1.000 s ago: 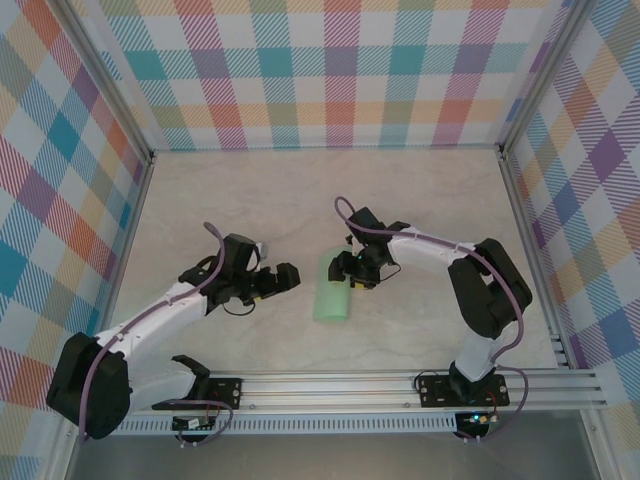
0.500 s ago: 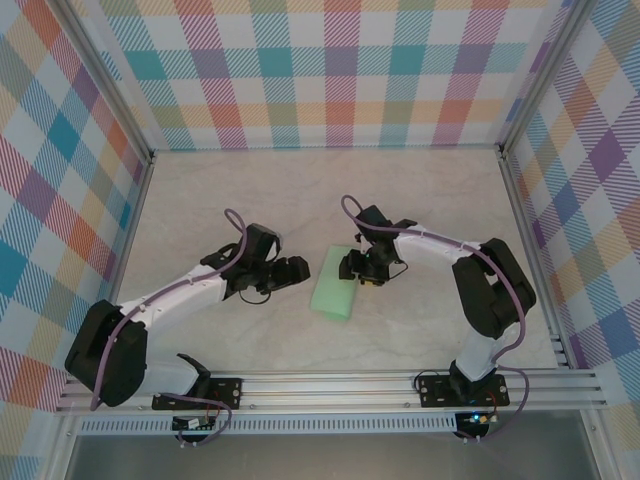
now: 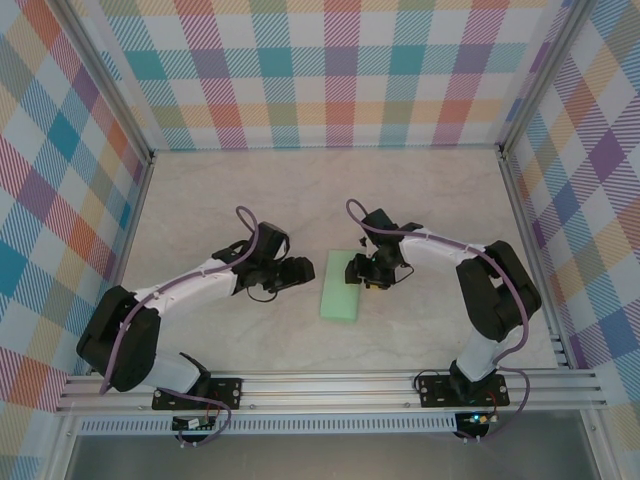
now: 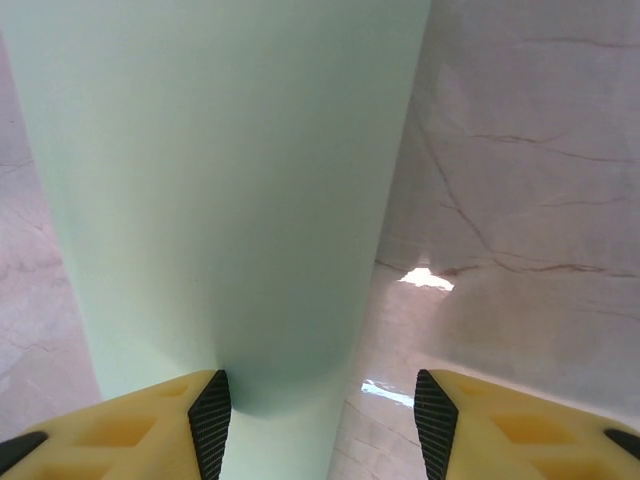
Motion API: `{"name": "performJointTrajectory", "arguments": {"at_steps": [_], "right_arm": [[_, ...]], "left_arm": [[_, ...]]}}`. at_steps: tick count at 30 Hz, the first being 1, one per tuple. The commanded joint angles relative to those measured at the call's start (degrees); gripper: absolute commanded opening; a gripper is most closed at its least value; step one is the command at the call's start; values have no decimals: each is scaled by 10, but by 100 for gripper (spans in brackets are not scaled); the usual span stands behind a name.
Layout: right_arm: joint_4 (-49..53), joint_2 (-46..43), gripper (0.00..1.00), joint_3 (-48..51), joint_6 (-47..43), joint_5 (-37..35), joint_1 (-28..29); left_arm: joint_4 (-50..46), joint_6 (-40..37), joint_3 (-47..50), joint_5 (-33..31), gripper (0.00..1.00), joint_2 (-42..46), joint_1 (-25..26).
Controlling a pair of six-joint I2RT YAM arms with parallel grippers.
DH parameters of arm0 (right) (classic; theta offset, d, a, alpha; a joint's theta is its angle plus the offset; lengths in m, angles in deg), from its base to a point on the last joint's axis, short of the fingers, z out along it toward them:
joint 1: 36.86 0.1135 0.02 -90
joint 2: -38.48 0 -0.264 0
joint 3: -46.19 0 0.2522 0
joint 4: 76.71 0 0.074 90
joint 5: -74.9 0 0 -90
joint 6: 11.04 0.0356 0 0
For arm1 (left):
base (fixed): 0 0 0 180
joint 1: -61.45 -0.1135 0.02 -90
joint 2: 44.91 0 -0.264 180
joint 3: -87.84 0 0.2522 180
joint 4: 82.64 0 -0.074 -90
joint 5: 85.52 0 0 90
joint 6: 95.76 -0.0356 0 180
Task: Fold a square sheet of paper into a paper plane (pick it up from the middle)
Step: Fold the square sheet of paper in half at the center of the table.
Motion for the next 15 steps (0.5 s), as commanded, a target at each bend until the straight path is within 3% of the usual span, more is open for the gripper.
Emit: {"name": "performJointTrajectory", "arguments": {"at_steps": [1, 9, 15], "right_arm": [[26, -16, 54, 5, -25, -16, -9], [13, -7, 53, 16, -44, 9, -19], [39, 15, 52, 3, -58, -14, -19]], "left_arm": [[7, 2, -23, 3, 63, -11, 13], [7, 1, -40, 4, 62, -31, 21], [7, 6, -51, -3, 59, -46, 30]]}}
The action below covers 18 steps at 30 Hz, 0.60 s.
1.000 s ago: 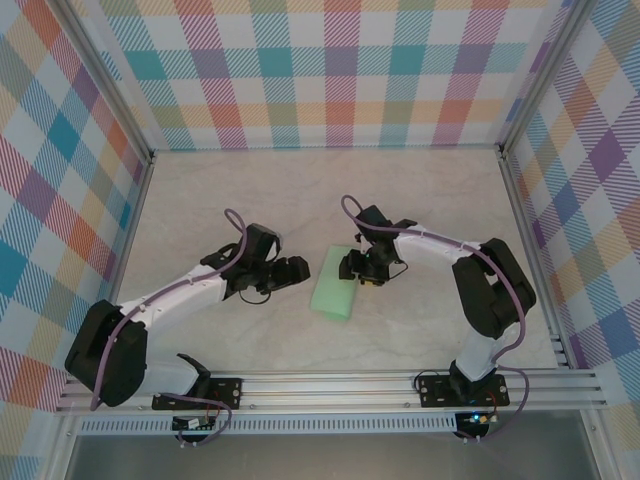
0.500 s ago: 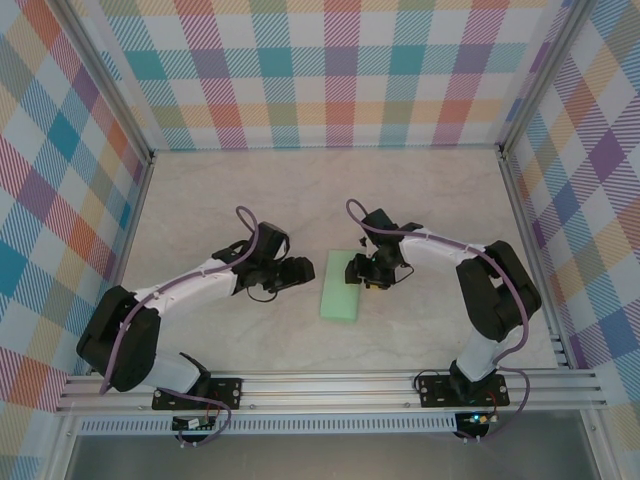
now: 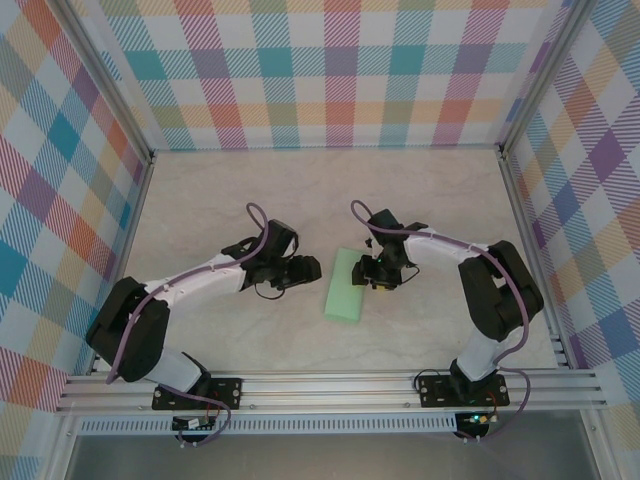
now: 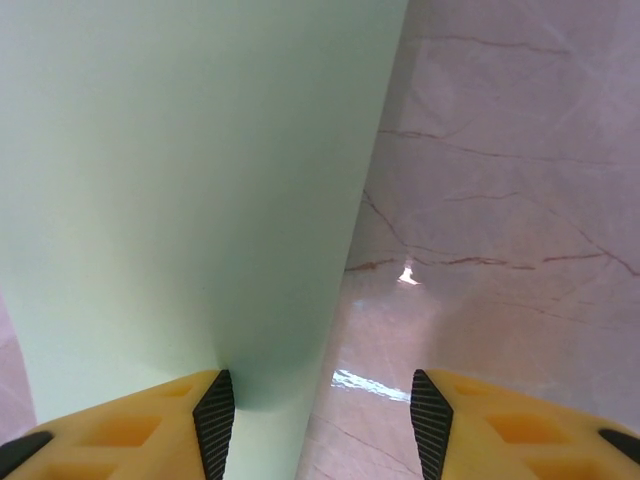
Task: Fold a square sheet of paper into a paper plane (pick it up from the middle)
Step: Fold the square sheet of paper in half at the center of the table.
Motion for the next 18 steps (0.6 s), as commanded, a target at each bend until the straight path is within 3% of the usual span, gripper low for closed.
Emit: {"name": "performJointTrajectory", "arguments": {"at_steps": [1, 18], "right_arm": [[31, 22, 52, -11, -27, -7, -2], [-5, 9, 57, -14, 34, 11, -2]], "left_arm": [[0, 7, -20, -5, 58, -11, 11], [0, 10, -34, -12, 58, -24, 14]]}}
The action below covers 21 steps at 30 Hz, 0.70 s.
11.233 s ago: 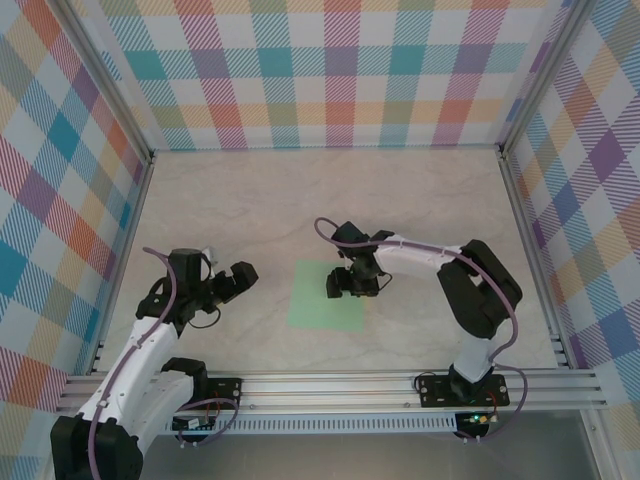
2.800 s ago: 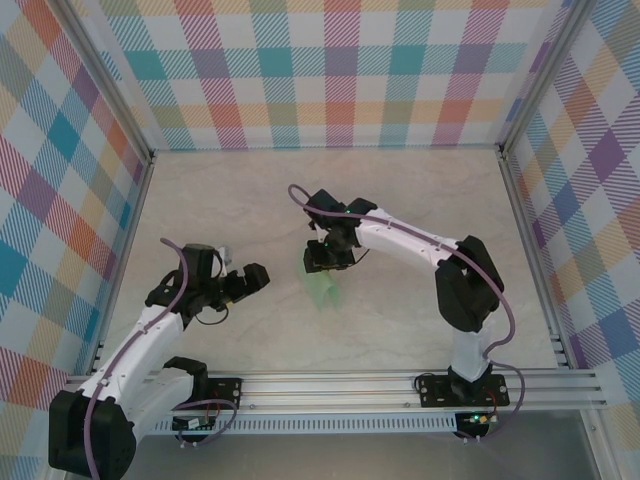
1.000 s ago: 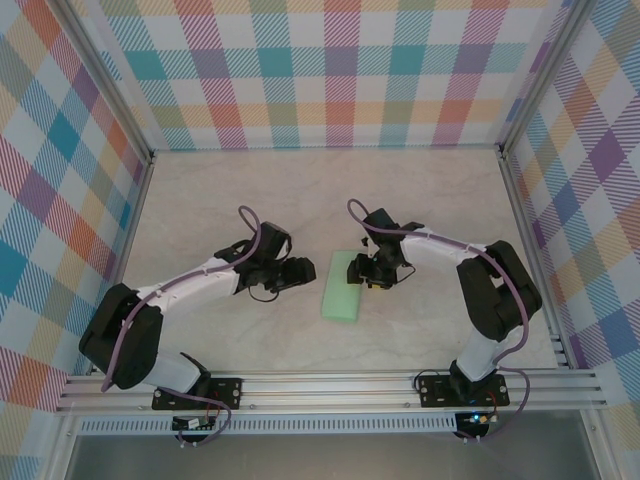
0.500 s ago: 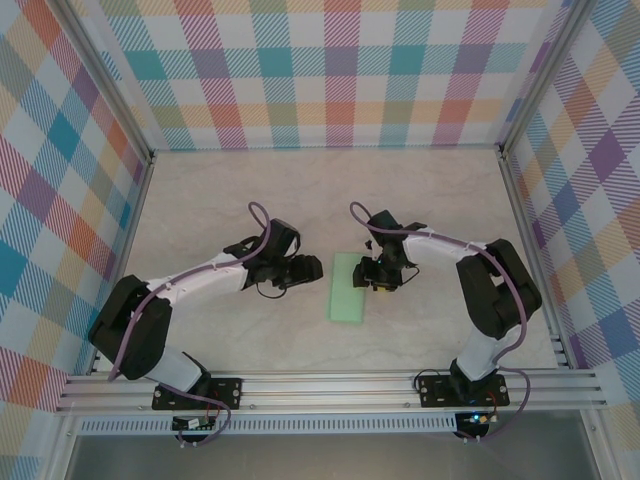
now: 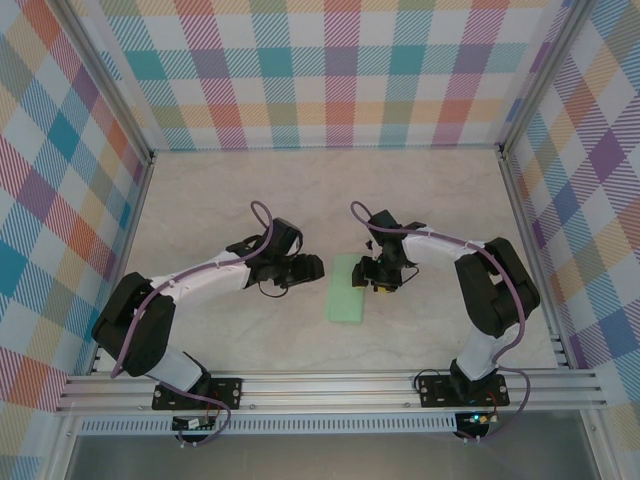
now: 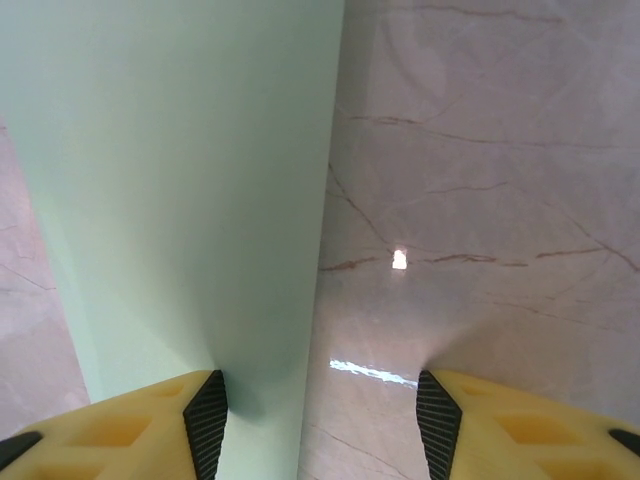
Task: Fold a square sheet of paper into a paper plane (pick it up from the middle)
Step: Fold the square sheet of paper in half at the center of the table, then hold the square sheet of paper at the center of the table.
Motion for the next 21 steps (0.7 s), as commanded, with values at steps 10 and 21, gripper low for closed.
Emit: {"name": "performJointTrajectory", "arguments": {"at_steps": [10, 21], "right_arm": [[-13, -5, 59, -18, 23, 22, -1], [12, 7, 61, -38, 16, 6, 1]], "left_arm": [[-1, 7, -21, -3, 55, -15, 9], [-1, 6, -23, 1, 54, -20, 10]]}}
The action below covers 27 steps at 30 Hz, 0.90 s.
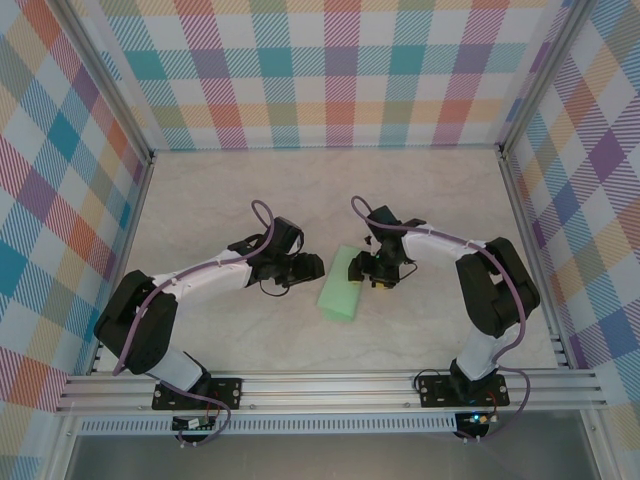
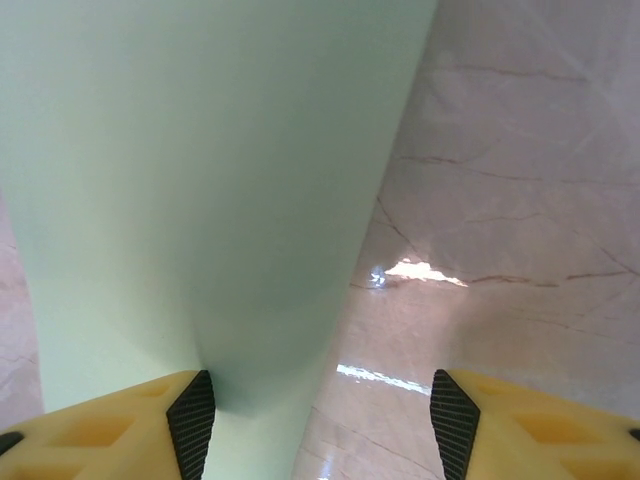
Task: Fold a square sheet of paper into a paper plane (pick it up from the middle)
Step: Hold the square sheet of paper at the center of the table.
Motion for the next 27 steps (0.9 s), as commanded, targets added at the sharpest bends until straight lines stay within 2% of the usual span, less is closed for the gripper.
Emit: {"name": "performJointTrajectory", "arguments": {"at_steps": [1, 15, 27], "right_arm": [[12, 10, 61, -16, -2, -1, 1], [29, 31, 57, -22, -56, 29, 2], [62, 58, 54, -50, -92, 19, 3]], "left_arm": [[-1, 1, -17, 1, 53, -11, 10], [-1, 0, -21, 1, 53, -13, 10], [-1, -3, -29, 7, 52, -17, 10]]}}
